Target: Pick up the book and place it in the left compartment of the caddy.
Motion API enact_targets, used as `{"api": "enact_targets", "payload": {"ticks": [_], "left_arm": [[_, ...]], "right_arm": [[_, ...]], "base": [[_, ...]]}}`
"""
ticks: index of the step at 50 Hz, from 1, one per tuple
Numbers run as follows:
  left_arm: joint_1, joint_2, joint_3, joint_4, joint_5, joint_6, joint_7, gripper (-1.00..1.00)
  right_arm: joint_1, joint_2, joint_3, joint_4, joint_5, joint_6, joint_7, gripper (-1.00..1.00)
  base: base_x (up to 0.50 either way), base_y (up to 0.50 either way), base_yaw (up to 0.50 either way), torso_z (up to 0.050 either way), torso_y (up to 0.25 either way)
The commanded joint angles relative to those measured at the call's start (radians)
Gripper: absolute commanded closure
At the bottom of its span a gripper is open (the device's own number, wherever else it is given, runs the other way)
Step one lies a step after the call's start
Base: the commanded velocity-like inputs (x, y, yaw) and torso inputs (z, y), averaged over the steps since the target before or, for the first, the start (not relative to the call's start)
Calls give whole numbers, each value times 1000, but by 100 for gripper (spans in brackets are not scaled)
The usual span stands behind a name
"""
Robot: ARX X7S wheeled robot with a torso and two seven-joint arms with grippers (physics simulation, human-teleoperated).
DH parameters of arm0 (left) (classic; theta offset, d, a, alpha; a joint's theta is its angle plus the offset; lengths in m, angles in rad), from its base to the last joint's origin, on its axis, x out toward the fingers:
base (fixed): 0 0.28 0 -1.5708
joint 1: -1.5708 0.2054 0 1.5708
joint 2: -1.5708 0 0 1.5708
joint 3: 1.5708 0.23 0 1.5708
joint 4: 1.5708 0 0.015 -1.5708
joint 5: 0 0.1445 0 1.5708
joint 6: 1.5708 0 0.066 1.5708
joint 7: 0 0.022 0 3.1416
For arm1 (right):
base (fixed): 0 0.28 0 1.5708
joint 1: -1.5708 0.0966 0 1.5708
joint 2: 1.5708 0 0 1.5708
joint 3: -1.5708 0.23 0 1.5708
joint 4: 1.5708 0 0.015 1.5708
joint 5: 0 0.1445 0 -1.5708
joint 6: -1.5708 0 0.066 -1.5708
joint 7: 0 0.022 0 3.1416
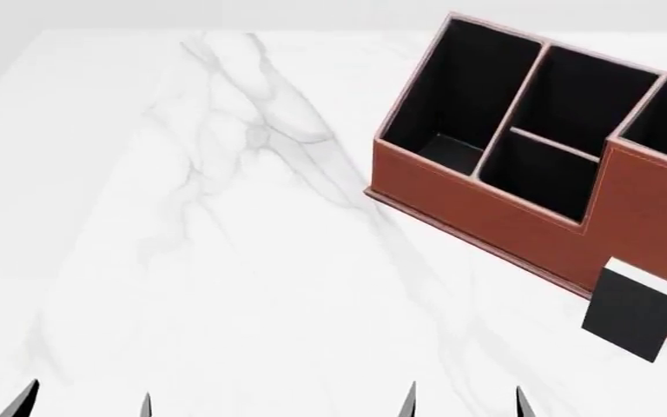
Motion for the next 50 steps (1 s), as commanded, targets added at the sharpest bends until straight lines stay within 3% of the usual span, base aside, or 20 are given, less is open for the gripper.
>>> {"api": "enact_targets", "payload": {"ticks": [1, 50], "left_arm": [[-5, -5, 9, -19, -1, 18, -4, -100], [-3, -27, 40, -9, -4, 20, -26, -100]], "right_arm": [[0, 6, -7, 0, 3, -7, 4, -100], [1, 28, -30, -4, 15, -16, 34, -100]], "base": [[0, 0, 0, 0, 0], [0, 0, 0, 0, 0]]}}
